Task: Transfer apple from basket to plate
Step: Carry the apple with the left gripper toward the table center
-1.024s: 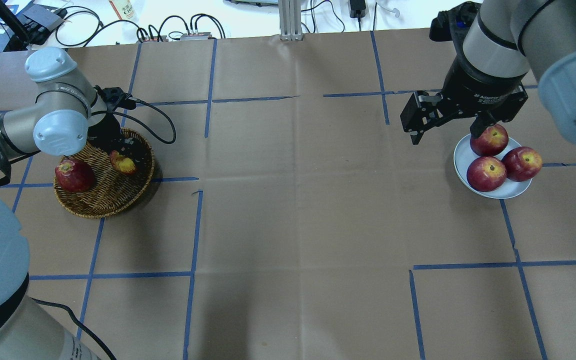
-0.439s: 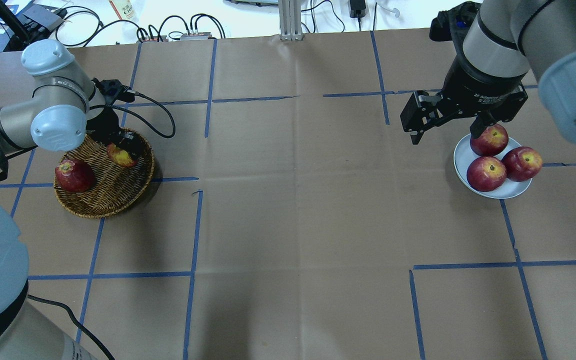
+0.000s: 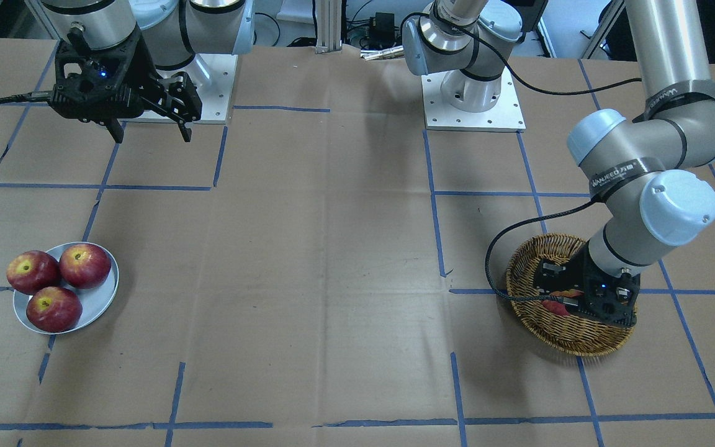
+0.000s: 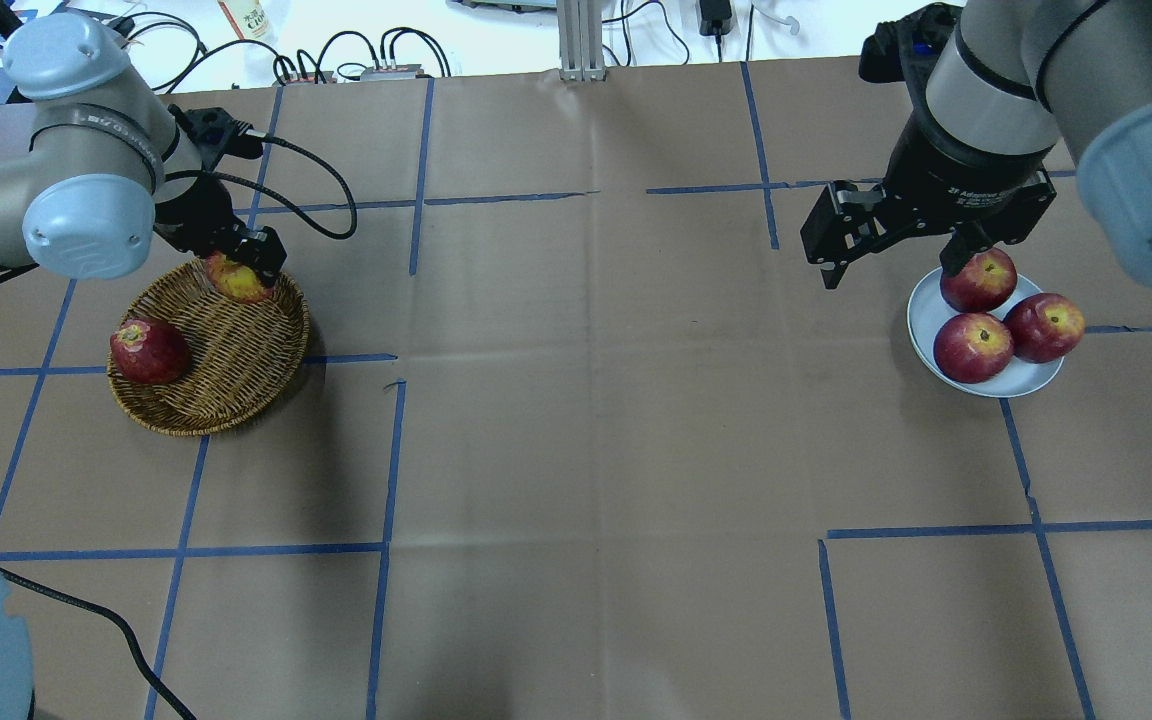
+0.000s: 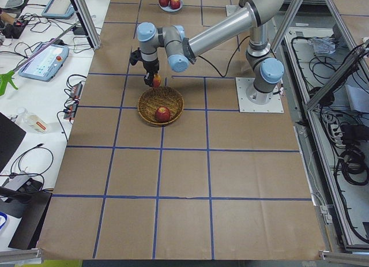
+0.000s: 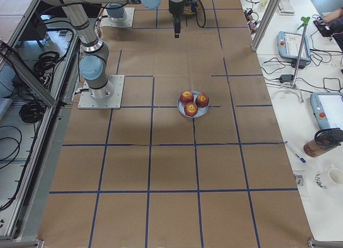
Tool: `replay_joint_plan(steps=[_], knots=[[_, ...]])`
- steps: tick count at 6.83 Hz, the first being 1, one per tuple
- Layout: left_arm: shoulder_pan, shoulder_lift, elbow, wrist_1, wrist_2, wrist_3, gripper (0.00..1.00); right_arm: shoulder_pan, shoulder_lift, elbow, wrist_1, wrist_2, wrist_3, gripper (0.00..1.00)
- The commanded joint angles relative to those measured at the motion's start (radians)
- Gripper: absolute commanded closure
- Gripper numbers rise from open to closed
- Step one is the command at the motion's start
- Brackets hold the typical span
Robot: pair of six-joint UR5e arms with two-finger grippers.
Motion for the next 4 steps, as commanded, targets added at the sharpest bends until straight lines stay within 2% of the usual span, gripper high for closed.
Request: replay_joint_plan(steps=[1, 3, 4], knots=[[-0.176, 0.018, 0.014, -0.015, 0.001, -0.276, 0.45, 0.000, 0.000, 0.000, 0.000, -0.001, 0.000, 0.00], [-0.321, -0.056, 0.043, 0.019, -0.007, -0.510, 0.45, 0.000, 0.000, 0.000, 0.000, 0.000, 0.000, 0.00], [-0.399, -0.123, 0.098, 0.061, -0.008, -0.597, 0.45, 0.000, 0.000, 0.000, 0.000, 0.000, 0.000, 0.00]])
